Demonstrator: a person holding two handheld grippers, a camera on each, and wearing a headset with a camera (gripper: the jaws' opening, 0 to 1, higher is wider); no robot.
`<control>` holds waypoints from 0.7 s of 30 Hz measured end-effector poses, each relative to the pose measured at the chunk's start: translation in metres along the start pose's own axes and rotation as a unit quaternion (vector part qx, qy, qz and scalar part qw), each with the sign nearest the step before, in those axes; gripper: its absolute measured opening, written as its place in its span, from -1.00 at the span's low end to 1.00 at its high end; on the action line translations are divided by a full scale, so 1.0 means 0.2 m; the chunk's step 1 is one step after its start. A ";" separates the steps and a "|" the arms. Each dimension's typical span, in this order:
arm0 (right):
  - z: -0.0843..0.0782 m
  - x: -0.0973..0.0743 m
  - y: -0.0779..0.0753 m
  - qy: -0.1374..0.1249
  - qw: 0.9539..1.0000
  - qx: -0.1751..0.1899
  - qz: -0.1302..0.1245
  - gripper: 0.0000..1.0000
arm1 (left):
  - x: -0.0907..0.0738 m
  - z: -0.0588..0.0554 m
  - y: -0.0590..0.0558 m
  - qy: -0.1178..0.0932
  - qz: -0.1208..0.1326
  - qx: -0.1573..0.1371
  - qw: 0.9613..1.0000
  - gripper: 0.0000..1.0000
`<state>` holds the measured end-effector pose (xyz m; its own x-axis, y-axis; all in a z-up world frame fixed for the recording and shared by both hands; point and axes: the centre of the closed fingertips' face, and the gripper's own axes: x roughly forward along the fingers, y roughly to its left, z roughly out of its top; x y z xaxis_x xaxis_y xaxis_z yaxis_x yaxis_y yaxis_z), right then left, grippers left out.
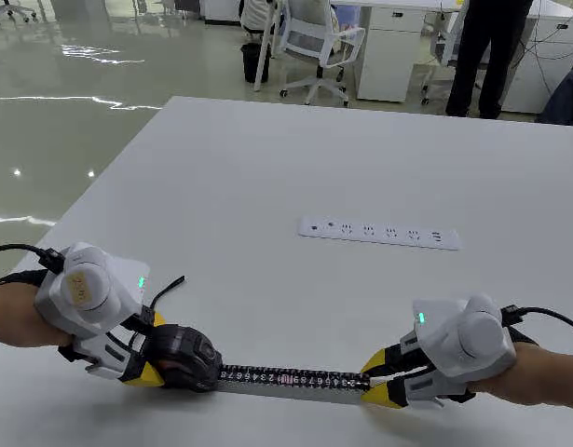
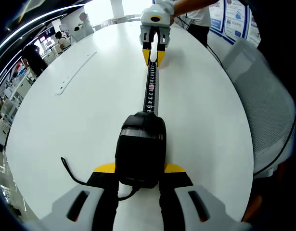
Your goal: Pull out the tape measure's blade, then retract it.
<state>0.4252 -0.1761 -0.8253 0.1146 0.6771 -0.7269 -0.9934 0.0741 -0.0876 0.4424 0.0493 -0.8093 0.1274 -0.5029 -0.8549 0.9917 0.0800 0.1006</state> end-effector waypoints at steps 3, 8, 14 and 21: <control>-0.01 -0.01 0.00 0.001 1.000 0.001 -0.001 -0.74 | 0.00 0.00 0.00 0.000 0.000 0.000 1.000 -0.45; -0.02 -0.01 0.00 0.003 1.000 0.003 -0.002 -0.74 | 0.00 0.00 0.00 -0.001 0.000 -0.001 1.000 -0.45; -0.03 -0.03 0.00 0.004 1.000 0.004 -0.003 -0.74 | 0.00 0.00 -0.01 0.000 0.001 -0.001 1.000 -0.45; -0.04 -0.04 0.00 0.007 1.000 0.004 -0.005 -0.75 | 0.00 0.00 -0.01 0.000 0.000 -0.001 1.000 -0.45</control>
<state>0.4250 -0.1883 -0.8249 0.1241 0.6666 -0.7350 -0.9923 0.0861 -0.0894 0.4413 0.0492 -0.8084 0.1280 -0.5020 -0.8553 0.9916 0.0826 0.0999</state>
